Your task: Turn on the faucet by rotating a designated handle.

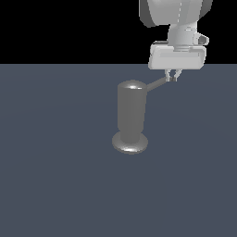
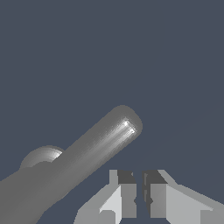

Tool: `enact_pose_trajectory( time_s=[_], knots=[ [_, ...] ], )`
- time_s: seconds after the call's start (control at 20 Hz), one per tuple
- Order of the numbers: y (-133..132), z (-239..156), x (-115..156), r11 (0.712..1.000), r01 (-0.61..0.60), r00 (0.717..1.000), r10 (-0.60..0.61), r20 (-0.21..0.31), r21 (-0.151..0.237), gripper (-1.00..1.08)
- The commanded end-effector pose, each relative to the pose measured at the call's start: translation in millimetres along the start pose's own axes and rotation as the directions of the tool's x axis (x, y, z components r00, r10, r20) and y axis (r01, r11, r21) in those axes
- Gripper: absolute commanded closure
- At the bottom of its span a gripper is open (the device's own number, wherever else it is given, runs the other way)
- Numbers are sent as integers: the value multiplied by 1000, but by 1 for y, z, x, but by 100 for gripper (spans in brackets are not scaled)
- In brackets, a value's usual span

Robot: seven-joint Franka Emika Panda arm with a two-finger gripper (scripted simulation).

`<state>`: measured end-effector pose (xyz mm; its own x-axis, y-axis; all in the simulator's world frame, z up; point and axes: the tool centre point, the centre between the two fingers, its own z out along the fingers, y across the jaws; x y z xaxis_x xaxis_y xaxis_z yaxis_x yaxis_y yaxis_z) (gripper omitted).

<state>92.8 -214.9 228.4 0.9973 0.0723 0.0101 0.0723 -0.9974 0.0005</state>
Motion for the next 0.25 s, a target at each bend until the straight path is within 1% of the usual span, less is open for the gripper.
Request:
enact_pose_trajectory(
  time_s=[0.0,0.2],
  knots=[
    [0,7,5,1000,-3,1000,3,8,1,108],
    [0,8,12,1000,-6,1000,6,9,1,108]
  ],
)
